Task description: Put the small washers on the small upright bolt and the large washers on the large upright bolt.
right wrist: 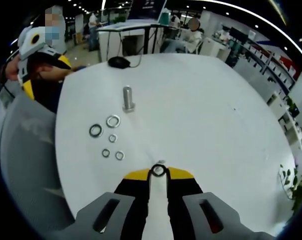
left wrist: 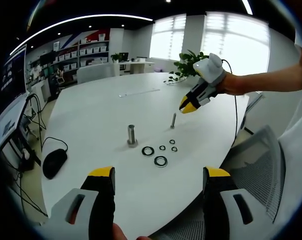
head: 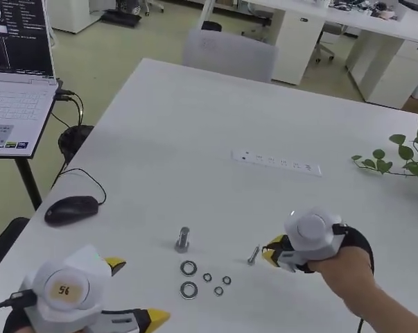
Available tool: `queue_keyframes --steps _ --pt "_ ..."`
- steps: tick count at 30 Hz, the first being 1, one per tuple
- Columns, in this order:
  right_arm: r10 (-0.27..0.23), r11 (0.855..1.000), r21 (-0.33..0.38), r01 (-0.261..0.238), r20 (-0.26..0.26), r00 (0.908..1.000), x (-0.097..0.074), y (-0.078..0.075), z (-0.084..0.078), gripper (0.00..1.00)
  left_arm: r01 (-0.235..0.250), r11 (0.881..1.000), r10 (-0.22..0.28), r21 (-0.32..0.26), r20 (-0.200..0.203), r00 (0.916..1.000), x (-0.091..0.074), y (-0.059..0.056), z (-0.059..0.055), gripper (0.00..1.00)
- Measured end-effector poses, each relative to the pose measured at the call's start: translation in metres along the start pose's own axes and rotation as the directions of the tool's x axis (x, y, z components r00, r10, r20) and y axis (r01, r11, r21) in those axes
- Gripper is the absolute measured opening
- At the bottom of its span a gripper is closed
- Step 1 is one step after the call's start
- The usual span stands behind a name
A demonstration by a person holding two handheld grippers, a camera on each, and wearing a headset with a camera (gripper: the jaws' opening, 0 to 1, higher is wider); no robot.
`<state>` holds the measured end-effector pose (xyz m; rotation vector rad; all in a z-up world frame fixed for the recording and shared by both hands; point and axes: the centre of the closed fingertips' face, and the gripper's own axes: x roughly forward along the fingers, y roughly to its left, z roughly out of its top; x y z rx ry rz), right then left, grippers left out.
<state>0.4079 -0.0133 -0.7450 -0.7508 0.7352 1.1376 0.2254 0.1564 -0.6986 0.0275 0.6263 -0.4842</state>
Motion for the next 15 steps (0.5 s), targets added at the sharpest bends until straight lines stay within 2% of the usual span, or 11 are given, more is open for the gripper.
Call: queue_keyframes --steps 5,15 --pt "0.012 1.000 -0.015 -0.012 -0.023 0.9997 0.005 -0.004 0.001 0.13 -0.002 1.000 0.002 -0.001 0.001 1.0000 0.000 0.000 0.001 0.71" --pt "0.051 0.996 -0.072 -0.057 -0.079 0.9956 0.017 0.001 0.000 0.13 -0.006 1.000 0.006 -0.009 0.000 1.0000 -0.001 0.002 -0.001 0.71"
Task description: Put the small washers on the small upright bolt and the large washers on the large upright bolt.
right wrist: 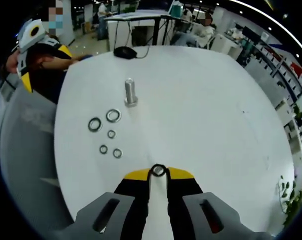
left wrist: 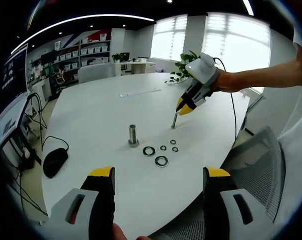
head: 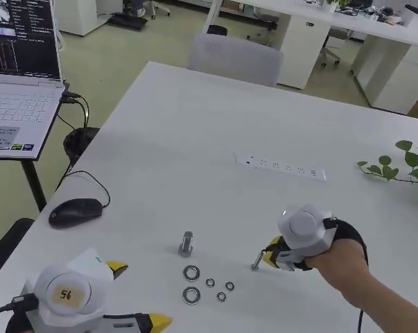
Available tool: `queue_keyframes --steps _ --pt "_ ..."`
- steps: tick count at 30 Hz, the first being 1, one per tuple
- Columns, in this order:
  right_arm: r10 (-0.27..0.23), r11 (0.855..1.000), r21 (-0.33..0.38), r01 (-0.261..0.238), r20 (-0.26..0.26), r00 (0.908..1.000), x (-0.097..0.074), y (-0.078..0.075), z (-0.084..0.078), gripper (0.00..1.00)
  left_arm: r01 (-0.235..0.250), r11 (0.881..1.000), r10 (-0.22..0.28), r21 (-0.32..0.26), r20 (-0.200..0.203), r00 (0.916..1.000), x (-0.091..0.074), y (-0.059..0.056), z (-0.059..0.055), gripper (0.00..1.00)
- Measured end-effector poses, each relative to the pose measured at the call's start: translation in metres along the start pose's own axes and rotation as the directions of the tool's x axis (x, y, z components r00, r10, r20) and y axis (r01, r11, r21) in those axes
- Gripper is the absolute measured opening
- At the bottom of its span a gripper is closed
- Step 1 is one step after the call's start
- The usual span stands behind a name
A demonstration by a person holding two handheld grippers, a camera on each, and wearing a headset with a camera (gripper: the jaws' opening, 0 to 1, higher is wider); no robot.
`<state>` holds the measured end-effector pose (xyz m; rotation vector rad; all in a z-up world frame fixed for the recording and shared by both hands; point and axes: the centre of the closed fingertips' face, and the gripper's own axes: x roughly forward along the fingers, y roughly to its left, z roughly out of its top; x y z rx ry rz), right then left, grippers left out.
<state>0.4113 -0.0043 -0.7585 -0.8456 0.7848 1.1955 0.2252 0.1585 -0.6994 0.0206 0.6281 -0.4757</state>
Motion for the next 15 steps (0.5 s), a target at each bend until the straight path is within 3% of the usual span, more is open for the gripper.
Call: queue_keyframes --steps 15 --pt "0.014 0.999 -0.037 -0.016 -0.048 0.9988 0.0047 -0.0030 -0.0017 0.13 -0.007 1.000 0.007 -0.011 -0.005 1.0000 -0.0015 0.0046 -0.0034 0.71"
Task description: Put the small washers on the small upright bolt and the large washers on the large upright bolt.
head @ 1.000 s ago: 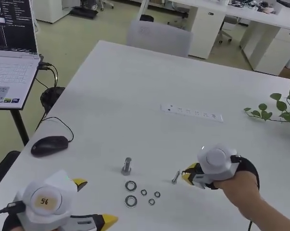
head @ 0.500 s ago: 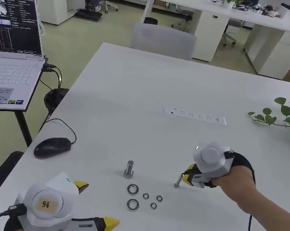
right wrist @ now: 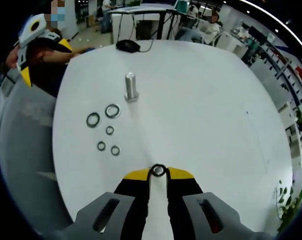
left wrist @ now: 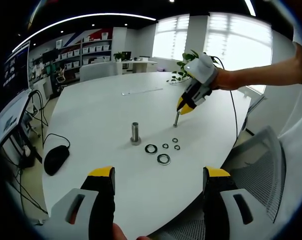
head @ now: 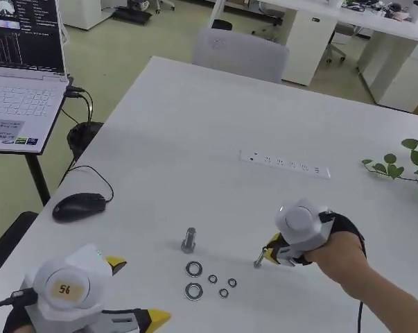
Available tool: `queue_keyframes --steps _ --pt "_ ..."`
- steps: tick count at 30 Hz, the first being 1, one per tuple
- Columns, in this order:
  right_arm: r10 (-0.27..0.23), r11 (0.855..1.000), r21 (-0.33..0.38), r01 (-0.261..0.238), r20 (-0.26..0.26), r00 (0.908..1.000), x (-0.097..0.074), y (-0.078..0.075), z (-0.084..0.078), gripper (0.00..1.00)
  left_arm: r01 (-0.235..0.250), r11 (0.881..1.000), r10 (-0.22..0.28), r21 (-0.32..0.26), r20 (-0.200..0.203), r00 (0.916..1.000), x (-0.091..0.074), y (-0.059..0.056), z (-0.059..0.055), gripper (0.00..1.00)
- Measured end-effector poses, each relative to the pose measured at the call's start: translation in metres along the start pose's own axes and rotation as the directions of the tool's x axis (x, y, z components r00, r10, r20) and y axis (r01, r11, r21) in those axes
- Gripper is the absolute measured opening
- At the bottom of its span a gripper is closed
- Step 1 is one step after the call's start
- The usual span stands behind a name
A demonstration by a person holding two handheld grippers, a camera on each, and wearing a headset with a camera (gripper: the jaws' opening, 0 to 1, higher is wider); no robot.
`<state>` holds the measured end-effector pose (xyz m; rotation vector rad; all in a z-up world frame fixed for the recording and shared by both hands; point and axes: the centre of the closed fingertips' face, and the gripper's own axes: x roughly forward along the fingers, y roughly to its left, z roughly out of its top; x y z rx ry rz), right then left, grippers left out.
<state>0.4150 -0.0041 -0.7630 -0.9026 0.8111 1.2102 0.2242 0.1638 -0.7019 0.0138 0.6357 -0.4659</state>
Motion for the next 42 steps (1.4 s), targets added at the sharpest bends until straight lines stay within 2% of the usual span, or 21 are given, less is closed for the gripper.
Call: queue_keyframes --steps 20,31,42 --pt "0.041 0.998 -0.048 -0.045 -0.078 0.9961 0.012 0.004 -0.008 0.14 -0.001 1.000 0.001 -0.003 -0.006 1.0000 0.000 0.003 -0.002 0.71" --pt "0.067 0.996 -0.052 -0.074 -0.112 0.9914 0.026 0.008 -0.014 0.14 -0.008 1.000 0.008 -0.009 -0.007 0.9999 0.000 0.006 -0.003 0.71" --pt "0.073 0.996 -0.037 -0.079 -0.144 0.9868 0.043 0.009 -0.025 0.14 -0.015 1.000 0.015 -0.009 -0.014 0.9998 -0.003 0.008 -0.005 0.71"
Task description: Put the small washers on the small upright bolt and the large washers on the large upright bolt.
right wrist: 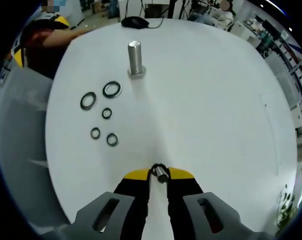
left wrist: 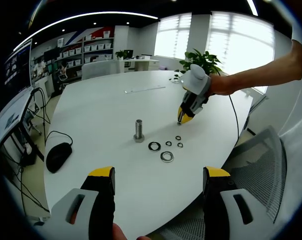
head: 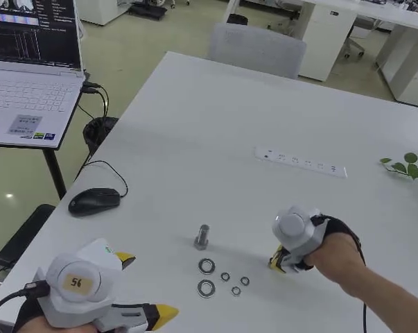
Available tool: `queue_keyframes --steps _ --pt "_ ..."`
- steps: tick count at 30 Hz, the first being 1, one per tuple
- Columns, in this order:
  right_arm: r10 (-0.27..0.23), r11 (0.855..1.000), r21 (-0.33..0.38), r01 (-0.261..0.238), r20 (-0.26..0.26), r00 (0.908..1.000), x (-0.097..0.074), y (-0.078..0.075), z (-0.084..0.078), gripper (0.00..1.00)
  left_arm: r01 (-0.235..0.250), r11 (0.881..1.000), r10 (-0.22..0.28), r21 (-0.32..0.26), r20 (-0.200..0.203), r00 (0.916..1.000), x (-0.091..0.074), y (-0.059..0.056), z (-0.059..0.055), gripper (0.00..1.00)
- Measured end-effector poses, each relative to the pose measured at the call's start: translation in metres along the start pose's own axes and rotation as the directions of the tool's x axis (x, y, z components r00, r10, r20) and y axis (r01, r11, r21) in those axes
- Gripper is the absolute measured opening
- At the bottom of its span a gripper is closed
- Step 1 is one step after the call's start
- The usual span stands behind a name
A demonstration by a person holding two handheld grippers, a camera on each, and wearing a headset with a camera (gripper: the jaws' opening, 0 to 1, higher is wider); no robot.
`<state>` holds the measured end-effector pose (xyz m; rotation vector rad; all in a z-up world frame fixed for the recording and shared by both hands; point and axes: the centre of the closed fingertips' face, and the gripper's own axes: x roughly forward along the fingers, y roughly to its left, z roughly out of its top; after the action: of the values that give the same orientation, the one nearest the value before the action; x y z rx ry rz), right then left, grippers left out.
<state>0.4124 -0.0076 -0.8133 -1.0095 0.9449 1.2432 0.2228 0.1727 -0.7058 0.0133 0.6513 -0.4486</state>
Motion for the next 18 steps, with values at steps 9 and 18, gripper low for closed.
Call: queue_keyframes --steps 9,18 --pt "0.018 1.000 -0.023 -0.018 -0.006 0.9998 0.0044 0.0062 -0.0030 0.14 0.003 1.000 -0.003 0.004 -0.004 1.0000 -0.0003 -0.0017 0.0009 0.71" --pt "0.016 1.000 0.016 -0.017 0.029 0.9994 -0.0008 0.0044 -0.0001 0.20 0.014 1.000 -0.014 0.013 -0.008 0.9999 0.0007 -0.0051 0.0018 0.71"
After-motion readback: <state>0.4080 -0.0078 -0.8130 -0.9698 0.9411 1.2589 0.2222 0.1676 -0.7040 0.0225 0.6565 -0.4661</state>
